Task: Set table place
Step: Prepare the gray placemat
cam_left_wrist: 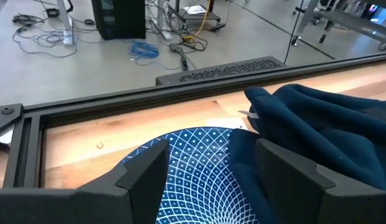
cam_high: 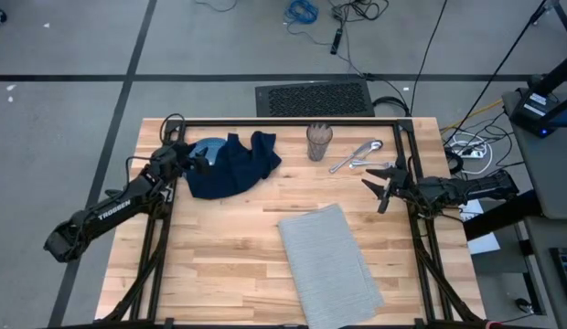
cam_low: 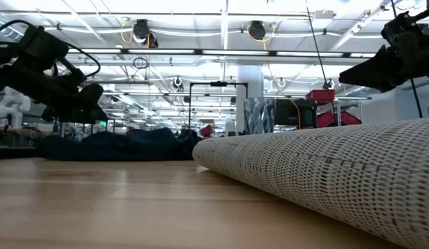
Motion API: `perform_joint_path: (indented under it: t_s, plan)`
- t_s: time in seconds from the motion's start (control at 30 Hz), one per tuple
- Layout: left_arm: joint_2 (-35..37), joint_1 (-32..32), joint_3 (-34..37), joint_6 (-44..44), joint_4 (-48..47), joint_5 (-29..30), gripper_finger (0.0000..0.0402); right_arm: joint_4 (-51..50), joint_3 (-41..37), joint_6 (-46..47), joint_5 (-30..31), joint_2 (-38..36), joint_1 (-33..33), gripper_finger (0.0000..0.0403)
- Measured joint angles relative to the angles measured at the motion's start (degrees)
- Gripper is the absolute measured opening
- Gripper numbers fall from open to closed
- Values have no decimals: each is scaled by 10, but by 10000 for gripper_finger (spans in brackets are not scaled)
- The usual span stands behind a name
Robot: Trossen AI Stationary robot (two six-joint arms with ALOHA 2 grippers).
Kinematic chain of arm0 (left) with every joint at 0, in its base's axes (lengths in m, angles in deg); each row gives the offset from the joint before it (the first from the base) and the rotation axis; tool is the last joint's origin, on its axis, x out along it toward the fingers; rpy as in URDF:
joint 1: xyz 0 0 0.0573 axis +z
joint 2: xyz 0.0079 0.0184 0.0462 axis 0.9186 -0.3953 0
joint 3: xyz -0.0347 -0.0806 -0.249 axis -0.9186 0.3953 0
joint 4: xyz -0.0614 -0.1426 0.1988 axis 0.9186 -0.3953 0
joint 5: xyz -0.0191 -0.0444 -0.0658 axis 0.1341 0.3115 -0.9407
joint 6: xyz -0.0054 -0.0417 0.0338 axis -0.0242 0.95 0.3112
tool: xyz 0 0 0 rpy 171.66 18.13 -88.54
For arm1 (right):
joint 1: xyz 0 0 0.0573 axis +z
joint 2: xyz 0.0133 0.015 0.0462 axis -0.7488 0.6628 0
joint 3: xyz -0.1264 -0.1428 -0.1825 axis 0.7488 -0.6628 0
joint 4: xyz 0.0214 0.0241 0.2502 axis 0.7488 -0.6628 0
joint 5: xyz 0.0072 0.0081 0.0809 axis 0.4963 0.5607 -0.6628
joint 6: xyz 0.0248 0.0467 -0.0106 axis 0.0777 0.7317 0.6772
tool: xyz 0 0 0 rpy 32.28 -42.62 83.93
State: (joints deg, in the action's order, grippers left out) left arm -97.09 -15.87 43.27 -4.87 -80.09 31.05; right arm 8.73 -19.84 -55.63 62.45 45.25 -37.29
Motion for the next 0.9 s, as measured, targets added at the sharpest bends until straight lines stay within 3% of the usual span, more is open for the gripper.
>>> perform_joint_path:
  t_s: [0.9]
  plan:
    - [0,0,0,-4,-3,2,223,2,0,17,0,0,0,153]
